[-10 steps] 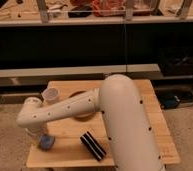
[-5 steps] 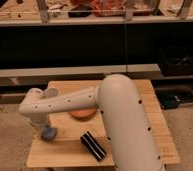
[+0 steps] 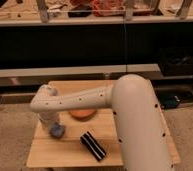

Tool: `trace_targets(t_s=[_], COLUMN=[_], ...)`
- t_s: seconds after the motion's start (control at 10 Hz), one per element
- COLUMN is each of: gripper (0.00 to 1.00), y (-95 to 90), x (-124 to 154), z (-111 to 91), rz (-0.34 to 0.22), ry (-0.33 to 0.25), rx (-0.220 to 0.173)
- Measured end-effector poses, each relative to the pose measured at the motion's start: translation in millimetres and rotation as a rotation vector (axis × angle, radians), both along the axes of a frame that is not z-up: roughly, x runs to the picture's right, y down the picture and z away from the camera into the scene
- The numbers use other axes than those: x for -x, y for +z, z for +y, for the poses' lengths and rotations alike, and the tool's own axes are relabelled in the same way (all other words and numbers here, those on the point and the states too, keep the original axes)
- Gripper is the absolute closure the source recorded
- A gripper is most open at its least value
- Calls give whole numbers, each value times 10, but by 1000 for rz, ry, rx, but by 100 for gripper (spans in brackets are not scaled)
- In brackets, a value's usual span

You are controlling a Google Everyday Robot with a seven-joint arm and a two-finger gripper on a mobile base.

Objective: Wipe the white sponge on the table

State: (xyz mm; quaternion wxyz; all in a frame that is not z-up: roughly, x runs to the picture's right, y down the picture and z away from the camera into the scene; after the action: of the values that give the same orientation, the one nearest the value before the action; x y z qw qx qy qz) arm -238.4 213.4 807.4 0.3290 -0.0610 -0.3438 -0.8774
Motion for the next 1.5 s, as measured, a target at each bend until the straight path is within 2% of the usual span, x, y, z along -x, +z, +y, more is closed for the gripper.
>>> trace_targets(t_s=[0.5,0.8,1.2,1.5], gripper=[100,100,100,100], y=[-42,-210,-532,-648], x=[-324,-424,-452,-369], z=[212,409,707,898], rz=[17,27,21,-5], ry=[69,100,90,67], rx=[-10,-14,-16,-16])
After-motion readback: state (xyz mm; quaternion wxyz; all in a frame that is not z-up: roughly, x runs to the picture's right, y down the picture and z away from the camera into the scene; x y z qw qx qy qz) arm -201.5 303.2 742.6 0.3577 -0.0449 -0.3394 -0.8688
